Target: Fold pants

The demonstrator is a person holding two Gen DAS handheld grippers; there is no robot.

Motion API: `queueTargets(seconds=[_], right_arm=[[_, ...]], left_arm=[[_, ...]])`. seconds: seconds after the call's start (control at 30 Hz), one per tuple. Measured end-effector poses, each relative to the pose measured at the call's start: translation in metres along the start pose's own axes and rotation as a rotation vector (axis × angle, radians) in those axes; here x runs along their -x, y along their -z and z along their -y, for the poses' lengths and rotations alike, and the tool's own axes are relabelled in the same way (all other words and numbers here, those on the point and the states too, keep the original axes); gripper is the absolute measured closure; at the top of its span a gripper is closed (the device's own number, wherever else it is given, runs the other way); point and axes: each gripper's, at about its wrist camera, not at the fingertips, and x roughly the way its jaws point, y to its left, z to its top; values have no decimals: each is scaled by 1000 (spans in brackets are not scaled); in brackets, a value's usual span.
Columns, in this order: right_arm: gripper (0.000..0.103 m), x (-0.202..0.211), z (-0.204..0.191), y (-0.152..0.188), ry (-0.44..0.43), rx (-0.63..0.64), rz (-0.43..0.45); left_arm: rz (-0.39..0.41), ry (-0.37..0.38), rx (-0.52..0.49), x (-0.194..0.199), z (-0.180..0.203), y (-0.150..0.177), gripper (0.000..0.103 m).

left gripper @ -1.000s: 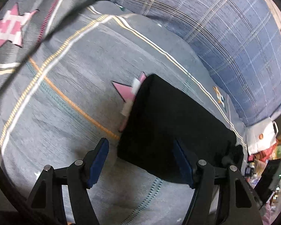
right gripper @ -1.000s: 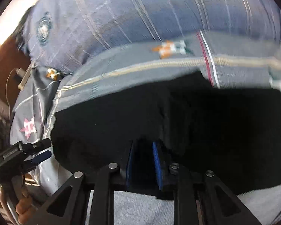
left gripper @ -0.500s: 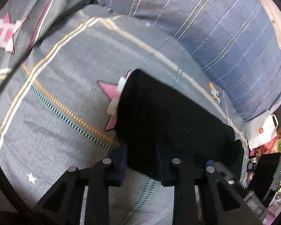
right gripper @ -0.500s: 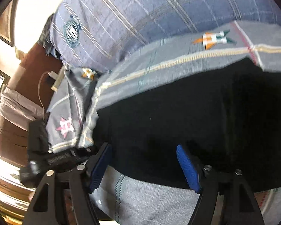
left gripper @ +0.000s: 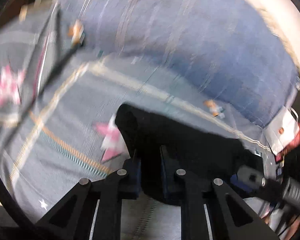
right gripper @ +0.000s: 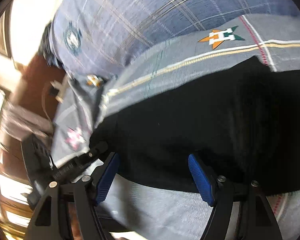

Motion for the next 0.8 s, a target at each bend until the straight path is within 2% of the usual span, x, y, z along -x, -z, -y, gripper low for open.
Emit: queueTargets(seconds=[0.1,0.27,0.37,0.43,0.57,0.67,0.7,0.8], right_arm=[[28,32,6,-24,-29,8,18],[28,80,37,-59,-92,-6,73],[28,104,61,-59,-210,-92,120],[28,116,65,-60,-267,-90,126],[27,143,77,-59,-285,-94,198],[27,151,96,-57,-287,-160,216],[27,149,101,-56,-275,-179,208],[27,143,108,-58,-183,-191,172]], left_arm=[[63,32,-88,16,42,-7,87],[91,61,-249,29,106,-2,88],[105,88,-321,24,141,4,88],[109,121,-370,20,167,11,88],[66,165,-501,-8,219,32,88],[-25,232,-529,-38,235,44,88],[-72,272,-537,-53,238,49,88],[-150,267,-535,-79,237,60,87]])
